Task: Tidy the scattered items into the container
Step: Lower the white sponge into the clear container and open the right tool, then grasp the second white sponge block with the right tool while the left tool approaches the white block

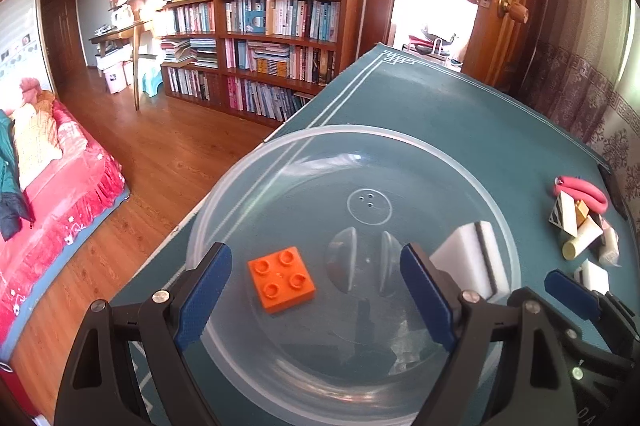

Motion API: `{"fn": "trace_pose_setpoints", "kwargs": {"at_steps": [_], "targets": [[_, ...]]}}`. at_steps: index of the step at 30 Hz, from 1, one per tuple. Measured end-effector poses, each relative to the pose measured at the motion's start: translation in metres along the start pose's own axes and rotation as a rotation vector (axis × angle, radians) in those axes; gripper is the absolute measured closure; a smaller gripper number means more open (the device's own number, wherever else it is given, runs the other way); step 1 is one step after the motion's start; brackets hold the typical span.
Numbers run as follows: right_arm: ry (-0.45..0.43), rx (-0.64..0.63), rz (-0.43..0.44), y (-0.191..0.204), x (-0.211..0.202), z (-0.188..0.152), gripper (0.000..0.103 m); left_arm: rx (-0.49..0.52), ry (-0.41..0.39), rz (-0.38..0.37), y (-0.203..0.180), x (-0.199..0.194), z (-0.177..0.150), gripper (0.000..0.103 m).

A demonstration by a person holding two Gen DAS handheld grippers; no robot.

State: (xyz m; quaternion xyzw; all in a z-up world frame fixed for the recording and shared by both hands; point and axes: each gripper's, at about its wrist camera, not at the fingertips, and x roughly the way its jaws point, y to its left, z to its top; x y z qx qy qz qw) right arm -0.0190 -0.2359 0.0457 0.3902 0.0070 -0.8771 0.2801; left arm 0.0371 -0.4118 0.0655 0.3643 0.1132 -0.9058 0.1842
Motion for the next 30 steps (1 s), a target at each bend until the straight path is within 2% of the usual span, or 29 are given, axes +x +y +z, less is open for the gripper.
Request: {"fn": "trace_pose_setpoints", "kwargs": {"at_steps": [19, 26, 30], "targets": [[-0.104, 0.199, -0.201, -0.091, -0.051, -0.02, 0.041, 0.107, -0.012, -0.016, -0.05, -0.011, 0.0, 0.014], [-0.1, 0.276, -0.262, -0.127, -0.061, -0.029, 0.041, 0.145, -0.035, -0.036, -0.07, -0.019, 0.004, 0.014], [-0.078, 0.304, -0.253, -0.138, -0.059, -0.03, 0.039, 0.177, -0.042, -0.05, -0.083, -0.022, 0.005, 0.014]]}}
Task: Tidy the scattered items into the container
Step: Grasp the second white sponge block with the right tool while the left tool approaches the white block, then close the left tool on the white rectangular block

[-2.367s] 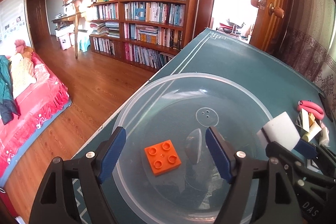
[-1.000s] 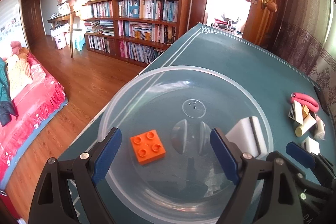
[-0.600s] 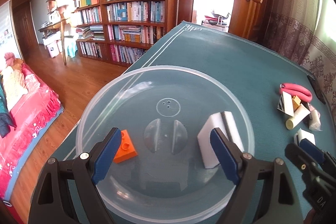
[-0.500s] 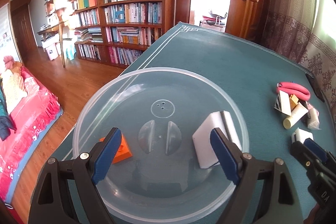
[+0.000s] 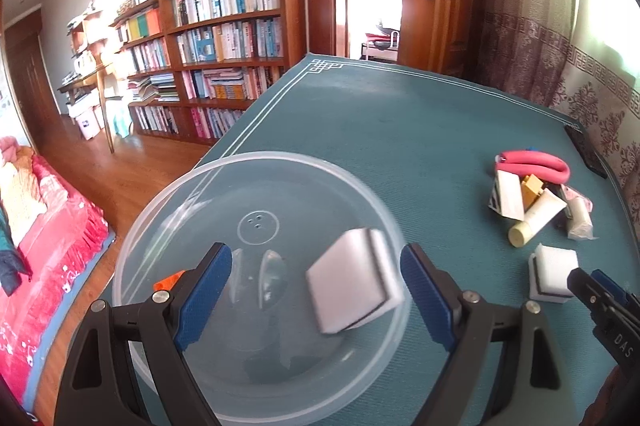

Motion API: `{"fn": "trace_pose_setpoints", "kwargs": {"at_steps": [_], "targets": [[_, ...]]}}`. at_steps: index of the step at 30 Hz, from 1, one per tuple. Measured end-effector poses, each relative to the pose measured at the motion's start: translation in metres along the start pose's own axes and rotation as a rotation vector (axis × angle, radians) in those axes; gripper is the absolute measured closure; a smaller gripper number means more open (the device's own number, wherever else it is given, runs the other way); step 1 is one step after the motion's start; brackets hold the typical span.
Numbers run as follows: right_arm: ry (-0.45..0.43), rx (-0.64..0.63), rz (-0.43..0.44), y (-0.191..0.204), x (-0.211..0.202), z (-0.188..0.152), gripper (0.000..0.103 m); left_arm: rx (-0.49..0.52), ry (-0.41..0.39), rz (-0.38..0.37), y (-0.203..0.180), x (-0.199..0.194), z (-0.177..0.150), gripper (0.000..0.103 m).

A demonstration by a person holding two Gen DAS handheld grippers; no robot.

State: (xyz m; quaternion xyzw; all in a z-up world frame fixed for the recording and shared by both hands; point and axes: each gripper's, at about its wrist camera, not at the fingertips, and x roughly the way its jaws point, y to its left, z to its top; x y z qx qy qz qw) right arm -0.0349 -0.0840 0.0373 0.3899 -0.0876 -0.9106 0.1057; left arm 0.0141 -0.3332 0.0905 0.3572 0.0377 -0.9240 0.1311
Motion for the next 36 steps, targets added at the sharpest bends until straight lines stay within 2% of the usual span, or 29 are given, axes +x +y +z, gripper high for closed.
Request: {"fn": "trace_pose_setpoints", "kwargs": {"at_steps": [3, 16, 20, 23, 26, 30, 36], "targets": [[0.012, 0.007, 0.002, -0.001, 0.004, 0.003, 0.026, 0.022, -0.005, -0.01, -0.008, -0.001, 0.002, 0.014], [0.079, -0.05, -0.053, 0.012, 0.037, 0.009, 0.025, 0.066, 0.003, -0.082, -0.038, 0.008, 0.014, 0.014], [0.082, -0.055, -0.047, 0.009, 0.041, 0.008, 0.025, 0.083, 0.014, -0.118, -0.05, 0.013, 0.018, 0.014], [0.08, -0.059, -0.034, 0.007, 0.041, 0.006, 0.026, 0.095, 0.029, -0.143, -0.062, 0.019, 0.021, 0.014], [0.076, -0.07, -0.001, 0.007, 0.038, 0.005, 0.037, 0.114, 0.042, -0.165, -0.074, 0.025, 0.024, 0.014], [0.043, -0.097, -0.038, 0.007, 0.03, 0.003, 0.039, 0.139, 0.07, -0.198, -0.091, 0.034, 0.025, 0.014], [-0.03, -0.073, -0.033, -0.008, 0.009, 0.009, 0.039, 0.164, 0.095, -0.223, -0.112, 0.048, 0.029, 0.014]]}}
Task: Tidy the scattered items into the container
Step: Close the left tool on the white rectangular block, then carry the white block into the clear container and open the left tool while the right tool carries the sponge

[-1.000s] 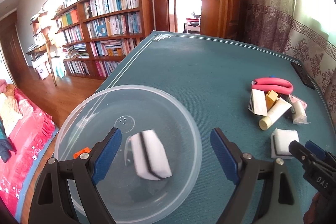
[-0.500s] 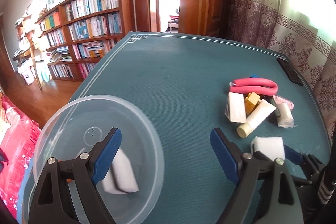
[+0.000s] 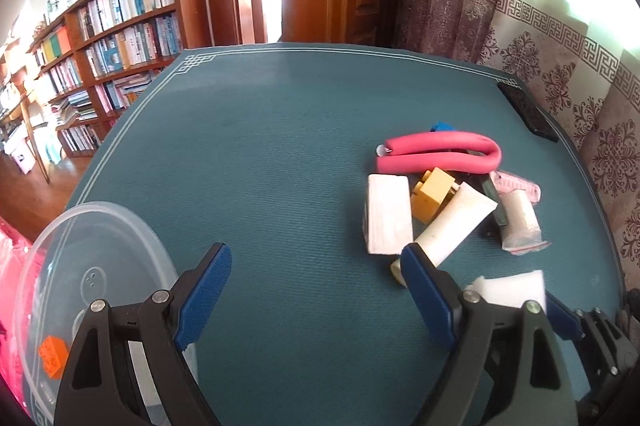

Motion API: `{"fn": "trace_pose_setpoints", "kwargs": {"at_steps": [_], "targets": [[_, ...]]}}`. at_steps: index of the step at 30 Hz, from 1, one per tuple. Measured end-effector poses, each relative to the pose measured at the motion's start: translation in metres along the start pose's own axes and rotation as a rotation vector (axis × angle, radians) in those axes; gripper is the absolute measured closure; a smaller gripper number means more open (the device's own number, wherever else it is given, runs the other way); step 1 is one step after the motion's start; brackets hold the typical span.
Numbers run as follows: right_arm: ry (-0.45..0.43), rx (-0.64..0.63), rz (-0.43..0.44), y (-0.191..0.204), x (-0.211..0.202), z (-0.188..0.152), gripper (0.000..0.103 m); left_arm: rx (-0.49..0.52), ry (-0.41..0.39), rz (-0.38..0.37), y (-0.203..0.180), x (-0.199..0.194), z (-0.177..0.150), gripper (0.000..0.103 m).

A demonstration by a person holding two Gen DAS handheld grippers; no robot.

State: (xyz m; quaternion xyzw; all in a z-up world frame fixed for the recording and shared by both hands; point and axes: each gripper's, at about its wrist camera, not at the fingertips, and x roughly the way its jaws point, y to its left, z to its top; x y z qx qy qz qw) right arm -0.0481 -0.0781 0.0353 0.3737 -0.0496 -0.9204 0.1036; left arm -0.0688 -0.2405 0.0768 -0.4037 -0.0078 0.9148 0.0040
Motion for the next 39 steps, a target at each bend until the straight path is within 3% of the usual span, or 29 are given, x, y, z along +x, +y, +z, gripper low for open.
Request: {"fn": "trace_pose_setpoints", "kwargs": {"at_steps": [5, 19, 29, 33, 39], "targets": [[-0.038, 0.02, -0.015, -0.01, -0.008, 0.002, 0.039, 0.003, 0.013, -0.017, -0.01, 0.011, 0.006, 0.014], [-0.037, 0.098, -0.011, -0.033, -0.003, 0.001, 0.039, 0.025, 0.018, 0.004, -0.022, 0.04, 0.017, 0.015], [-0.028, 0.113, -0.003, -0.034, -0.001, -0.002, 0.039, 0.034, 0.053, -0.033, -0.023, 0.053, 0.014, 0.057], [-0.024, 0.121, 0.0, -0.035, 0.0, -0.003, 0.039, 0.038, 0.049, -0.035, -0.025, 0.051, 0.011, 0.069], [-0.017, 0.126, -0.001, -0.035, 0.002, -0.004, 0.039, 0.032, 0.035, -0.036, -0.022, 0.045, 0.009, 0.07]]}}
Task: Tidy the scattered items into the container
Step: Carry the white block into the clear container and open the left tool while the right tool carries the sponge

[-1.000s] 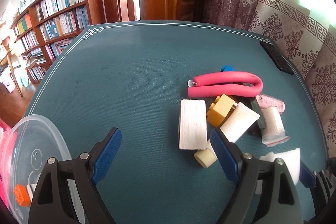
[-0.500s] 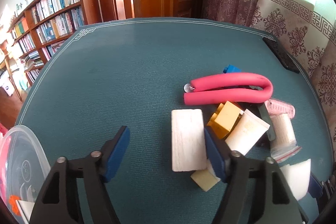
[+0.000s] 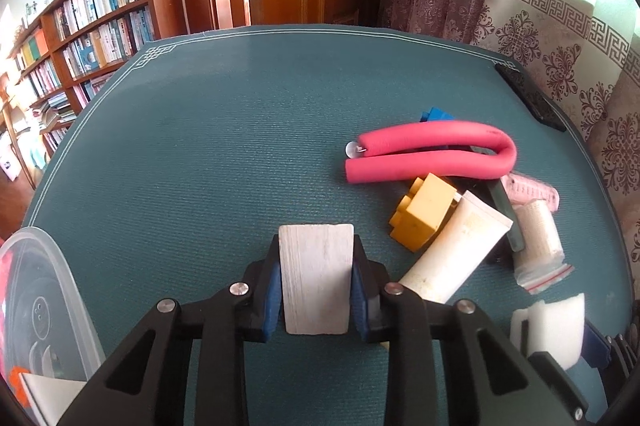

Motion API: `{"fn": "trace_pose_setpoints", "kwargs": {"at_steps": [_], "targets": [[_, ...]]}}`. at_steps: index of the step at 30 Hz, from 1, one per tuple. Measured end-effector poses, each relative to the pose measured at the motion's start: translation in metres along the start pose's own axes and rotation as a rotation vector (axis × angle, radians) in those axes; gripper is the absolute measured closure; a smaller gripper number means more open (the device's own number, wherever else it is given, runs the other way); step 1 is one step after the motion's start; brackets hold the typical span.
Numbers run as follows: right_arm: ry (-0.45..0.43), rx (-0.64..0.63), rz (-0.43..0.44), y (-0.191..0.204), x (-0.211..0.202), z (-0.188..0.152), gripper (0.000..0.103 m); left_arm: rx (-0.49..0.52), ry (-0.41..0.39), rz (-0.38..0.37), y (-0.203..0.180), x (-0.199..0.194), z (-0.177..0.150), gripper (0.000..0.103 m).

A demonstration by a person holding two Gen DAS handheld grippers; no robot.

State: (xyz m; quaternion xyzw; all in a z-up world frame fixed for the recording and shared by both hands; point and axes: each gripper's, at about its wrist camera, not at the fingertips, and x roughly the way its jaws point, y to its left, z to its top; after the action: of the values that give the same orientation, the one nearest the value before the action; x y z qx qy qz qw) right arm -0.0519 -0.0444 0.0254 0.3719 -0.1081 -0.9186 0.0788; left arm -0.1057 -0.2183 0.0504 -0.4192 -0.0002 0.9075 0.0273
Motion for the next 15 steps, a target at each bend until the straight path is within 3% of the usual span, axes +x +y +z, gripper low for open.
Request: {"fn": "trace_pose_setpoints", "kwargs": {"at_steps": [15], "targets": [[0.001, -0.012, 0.004, 0.014, -0.006, -0.004, 0.039, -0.04, -0.092, 0.025, 0.023, -0.045, -0.006, 0.07]]}}
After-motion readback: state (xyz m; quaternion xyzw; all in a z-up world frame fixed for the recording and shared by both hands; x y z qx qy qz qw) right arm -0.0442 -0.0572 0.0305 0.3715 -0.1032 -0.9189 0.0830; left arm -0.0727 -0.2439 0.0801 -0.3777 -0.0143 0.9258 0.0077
